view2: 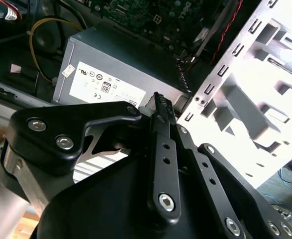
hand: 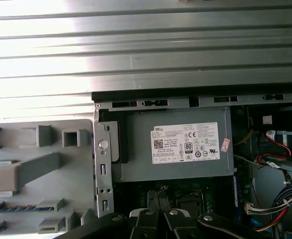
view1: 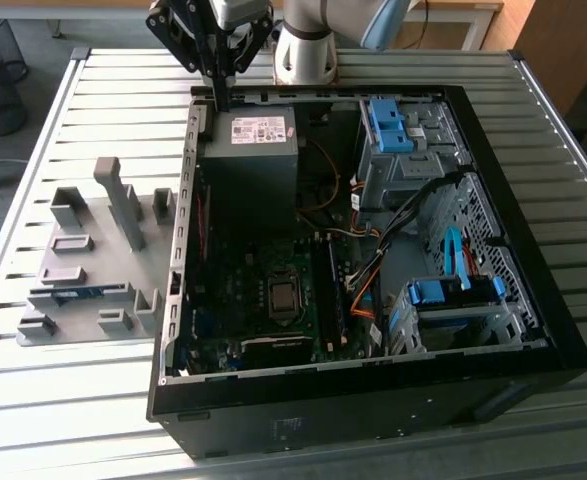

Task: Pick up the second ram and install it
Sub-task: 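Reach for the second ram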

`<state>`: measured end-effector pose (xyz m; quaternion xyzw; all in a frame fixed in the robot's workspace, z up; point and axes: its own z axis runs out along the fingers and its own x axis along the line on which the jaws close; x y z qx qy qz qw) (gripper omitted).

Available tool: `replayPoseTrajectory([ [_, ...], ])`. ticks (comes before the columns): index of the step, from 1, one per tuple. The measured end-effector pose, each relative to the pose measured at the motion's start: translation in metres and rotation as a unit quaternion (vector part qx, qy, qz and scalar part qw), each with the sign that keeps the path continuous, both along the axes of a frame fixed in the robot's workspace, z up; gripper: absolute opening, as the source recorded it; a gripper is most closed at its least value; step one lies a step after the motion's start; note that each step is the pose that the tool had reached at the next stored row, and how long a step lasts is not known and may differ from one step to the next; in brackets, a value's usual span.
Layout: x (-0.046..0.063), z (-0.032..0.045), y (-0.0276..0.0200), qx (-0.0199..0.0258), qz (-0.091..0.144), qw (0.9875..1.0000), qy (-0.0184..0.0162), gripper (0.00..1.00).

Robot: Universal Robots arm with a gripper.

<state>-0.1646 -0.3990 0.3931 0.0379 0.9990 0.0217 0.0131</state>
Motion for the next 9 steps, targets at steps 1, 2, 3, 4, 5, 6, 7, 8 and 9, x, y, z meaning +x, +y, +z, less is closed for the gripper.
replayPoseTrajectory([
  [1,-0.0006,0.0,0.0,0.0,0.0,1.0,0.0,0.1],
  [2,-0.0012,0.0,0.0,0.0,0.0,1.0,0.0,0.1],
  [3,-0.0019,0.0,0.0,0.0,0.0,1.0,0.0,0.1],
  [4,-0.0024,0.0,0.0,0.0,0.0,1.0,0.0,0.1],
  [5,-0.003,0.0,0.0,0.0,0.0,1.0,0.0,0.1],
  [6,-0.0034,0.0,0.0,0.0,0.0,1.0,0.0,0.1],
  [7,-0.0038,0.0,0.0,0.0,0.0,1.0,0.0,0.1],
  [8,-0.0043,0.0,0.0,0.0,0.0,1.0,0.0,0.1],
  [9,-0.0047,0.0,0.0,0.0,0.0,1.0,0.0,0.1],
])
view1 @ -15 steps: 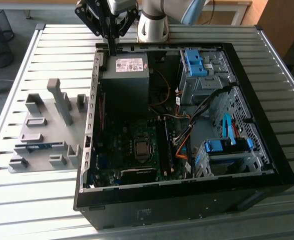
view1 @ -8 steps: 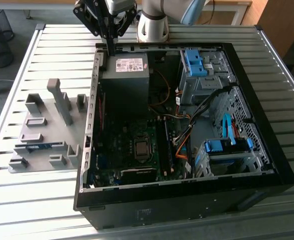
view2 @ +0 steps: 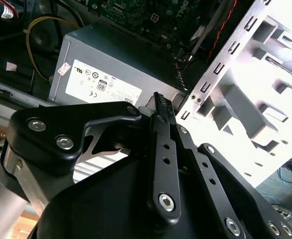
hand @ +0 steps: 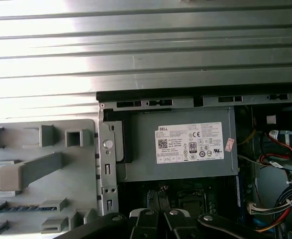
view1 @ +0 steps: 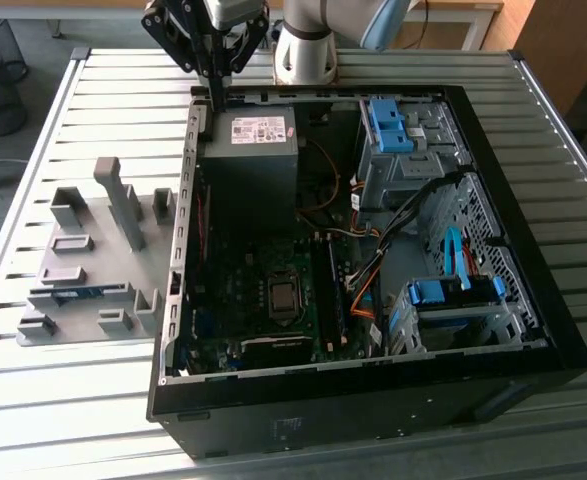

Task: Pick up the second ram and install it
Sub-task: 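Reach for the second ram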

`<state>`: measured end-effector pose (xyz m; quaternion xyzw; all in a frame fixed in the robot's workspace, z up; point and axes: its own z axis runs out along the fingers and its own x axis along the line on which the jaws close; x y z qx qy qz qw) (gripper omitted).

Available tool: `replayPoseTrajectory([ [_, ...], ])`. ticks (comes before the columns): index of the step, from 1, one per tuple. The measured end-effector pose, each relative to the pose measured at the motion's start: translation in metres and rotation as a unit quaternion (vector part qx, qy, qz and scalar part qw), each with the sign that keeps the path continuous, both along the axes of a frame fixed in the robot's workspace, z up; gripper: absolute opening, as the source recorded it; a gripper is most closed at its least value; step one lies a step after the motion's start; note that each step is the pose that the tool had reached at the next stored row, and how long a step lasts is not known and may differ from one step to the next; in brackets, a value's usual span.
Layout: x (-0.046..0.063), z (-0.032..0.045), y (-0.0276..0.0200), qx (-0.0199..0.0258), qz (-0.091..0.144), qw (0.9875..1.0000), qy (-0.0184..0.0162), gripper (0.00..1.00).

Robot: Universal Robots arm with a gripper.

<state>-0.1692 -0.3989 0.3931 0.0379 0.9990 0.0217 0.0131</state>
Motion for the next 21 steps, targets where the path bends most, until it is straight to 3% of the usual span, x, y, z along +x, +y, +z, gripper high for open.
replayPoseTrajectory([
  [21,-0.0101,0.0,0.0,0.0,0.0,1.0,0.0,0.1],
])
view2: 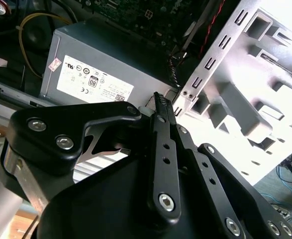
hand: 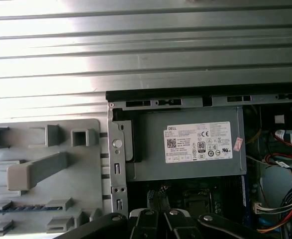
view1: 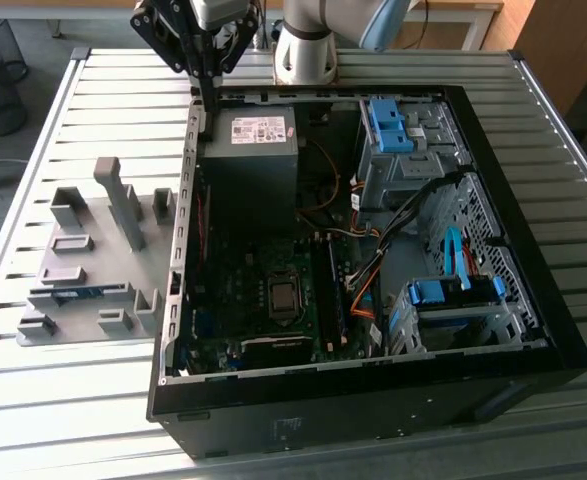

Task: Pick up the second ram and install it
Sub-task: 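Reach for the second ram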

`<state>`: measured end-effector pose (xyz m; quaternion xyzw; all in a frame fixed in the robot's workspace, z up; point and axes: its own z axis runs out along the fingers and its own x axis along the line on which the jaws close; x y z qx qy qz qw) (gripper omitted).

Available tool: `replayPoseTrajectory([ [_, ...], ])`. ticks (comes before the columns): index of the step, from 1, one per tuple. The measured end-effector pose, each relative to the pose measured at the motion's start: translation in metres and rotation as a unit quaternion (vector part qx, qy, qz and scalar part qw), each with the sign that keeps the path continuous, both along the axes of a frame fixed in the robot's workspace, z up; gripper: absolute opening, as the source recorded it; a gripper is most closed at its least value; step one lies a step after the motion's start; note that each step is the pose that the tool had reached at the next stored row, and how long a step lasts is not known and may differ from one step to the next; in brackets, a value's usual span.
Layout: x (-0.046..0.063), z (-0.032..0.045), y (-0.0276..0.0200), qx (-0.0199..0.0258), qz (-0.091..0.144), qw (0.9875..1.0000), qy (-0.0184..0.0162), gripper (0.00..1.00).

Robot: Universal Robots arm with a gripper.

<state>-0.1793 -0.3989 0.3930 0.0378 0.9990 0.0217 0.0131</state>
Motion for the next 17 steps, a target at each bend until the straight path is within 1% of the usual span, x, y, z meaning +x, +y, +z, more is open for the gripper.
replayPoseTrajectory([
  [17,-0.0082,0.0,0.0,0.0,0.0,1.0,0.0,0.1],
])
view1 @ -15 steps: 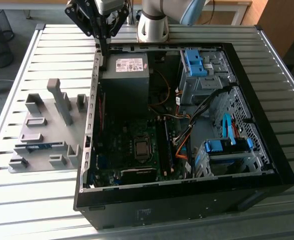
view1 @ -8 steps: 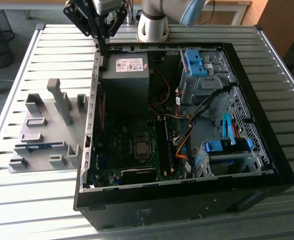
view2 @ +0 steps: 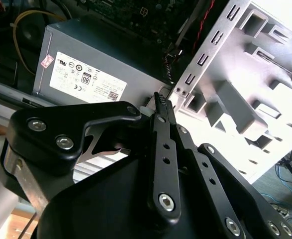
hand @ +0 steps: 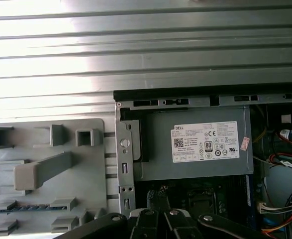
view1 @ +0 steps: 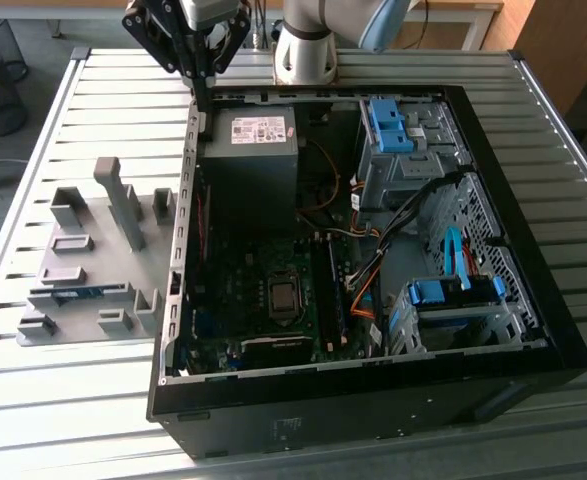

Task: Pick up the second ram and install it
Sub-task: 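Reach for the second ram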

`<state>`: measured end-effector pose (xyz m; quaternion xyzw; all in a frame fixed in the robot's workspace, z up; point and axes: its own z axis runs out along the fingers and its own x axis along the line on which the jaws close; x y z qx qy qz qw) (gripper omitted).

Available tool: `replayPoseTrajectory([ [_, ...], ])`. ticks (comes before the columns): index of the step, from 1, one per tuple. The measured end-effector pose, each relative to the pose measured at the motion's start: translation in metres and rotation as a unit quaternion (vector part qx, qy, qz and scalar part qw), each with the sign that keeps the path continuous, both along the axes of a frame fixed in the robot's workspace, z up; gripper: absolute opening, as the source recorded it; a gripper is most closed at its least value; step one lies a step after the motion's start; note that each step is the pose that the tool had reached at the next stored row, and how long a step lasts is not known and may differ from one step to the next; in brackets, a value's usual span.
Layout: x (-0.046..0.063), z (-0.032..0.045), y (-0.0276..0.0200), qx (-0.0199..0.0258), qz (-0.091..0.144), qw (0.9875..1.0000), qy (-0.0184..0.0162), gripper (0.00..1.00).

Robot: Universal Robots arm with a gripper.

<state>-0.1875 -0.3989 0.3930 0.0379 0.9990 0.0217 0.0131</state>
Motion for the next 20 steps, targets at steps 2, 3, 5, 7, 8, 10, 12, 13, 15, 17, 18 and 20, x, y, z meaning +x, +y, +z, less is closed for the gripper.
replayPoseTrajectory([
  [2,-0.0009,0.0,0.0,0.0,0.0,1.0,0.0,0.1],
  [3,-0.0013,0.0,0.0,0.0,0.0,1.0,0.0,0.1],
  [5,-0.0022,-0.0001,0.0,0.0,0.0,1.0,0.0,0.1],
  [7,-0.003,0.0,0.0,0.0,0.0,1.0,0.0,0.1],
  [8,-0.0034,-0.0001,0.0,0.0,0.0,1.0,0.0,0.1],
  [10,-0.005,-0.0001,0.0,0.0,0.0,1.0,0.0,0.1],
  [12,-0.0058,-0.0001,0.0,0.0,0.0,1.0,0.0,0.1],
  [13,-0.0062,-0.0001,0.0,0.0,0.0,1.0,0.0,0.1],
  [15,-0.0069,-0.0001,0.0,0.0,0.0,1.0,0.0,0.1],
  [17,-0.0077,-0.0002,0.0,0.0,0.0,1.0,0.0,0.1],
  [18,-0.0081,-0.0002,0.0,0.0,0.0,1.0,0.0,0.1],
  [20,-0.0091,-0.0002,0.0,0.0,0.0,1.0,0.0,0.1],
])
